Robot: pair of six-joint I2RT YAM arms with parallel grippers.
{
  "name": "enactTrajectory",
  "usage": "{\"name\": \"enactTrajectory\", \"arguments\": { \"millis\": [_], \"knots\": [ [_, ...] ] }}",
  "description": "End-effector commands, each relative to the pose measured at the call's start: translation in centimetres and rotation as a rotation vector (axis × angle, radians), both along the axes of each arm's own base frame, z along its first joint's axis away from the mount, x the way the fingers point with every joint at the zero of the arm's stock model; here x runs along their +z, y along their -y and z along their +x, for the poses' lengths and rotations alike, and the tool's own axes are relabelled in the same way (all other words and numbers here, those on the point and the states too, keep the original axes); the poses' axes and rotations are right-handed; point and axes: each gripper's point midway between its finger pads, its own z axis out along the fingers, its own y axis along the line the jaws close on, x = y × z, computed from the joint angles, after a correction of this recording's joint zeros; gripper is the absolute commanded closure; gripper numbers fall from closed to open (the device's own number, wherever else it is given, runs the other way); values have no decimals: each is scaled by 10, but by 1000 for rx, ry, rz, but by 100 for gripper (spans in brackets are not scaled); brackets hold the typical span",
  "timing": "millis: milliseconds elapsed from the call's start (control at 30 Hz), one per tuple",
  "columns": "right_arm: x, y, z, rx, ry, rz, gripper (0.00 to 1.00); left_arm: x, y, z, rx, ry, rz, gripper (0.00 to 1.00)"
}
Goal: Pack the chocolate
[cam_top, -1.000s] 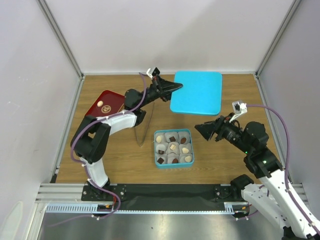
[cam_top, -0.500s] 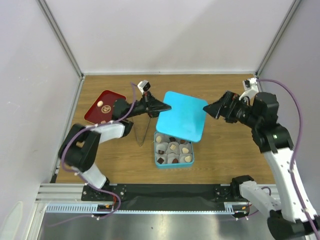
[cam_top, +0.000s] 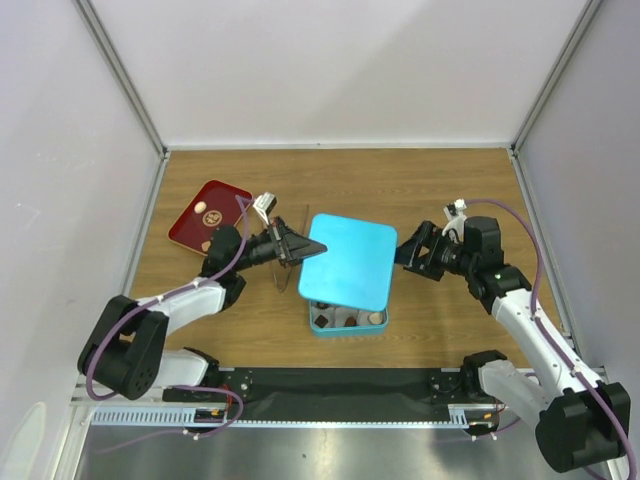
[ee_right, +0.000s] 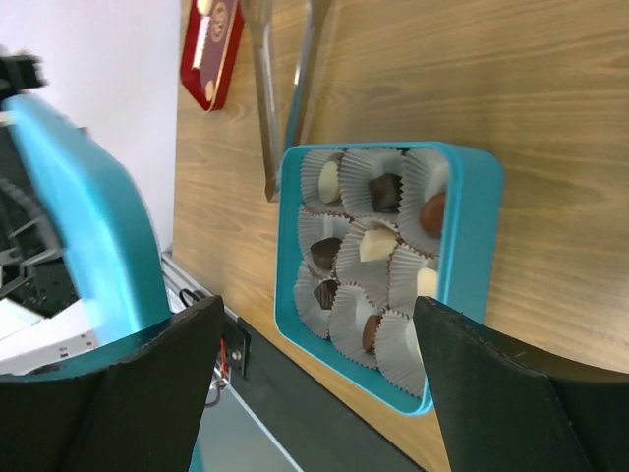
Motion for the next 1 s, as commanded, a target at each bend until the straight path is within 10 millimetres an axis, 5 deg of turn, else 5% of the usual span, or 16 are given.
{"name": "enactTrajectory", "arguments": {
  "millis": [0, 200, 367, 500, 700, 967],
  "knots": [
    [44, -22, 1, 66, 174, 110, 14, -23, -3, 3, 61, 16, 51, 93],
    [9, 14, 13, -138, 56, -52, 15, -35, -4, -1, 57, -13, 35, 94],
    [11, 40, 20, -231, 53, -59, 13, -43, -7, -2, 73, -33, 48, 94],
    [31, 8, 10, -70, 132, 68, 14, -59, -9, 1, 107, -40, 90, 94],
    [11, -28, -3, 61, 126, 40, 17, -69, -9, 1, 124, -78, 73, 94],
    [-13, -34, -1, 67, 86, 28, 20, -74, -10, -5, 131, -201, -92, 94]
  ]
}}
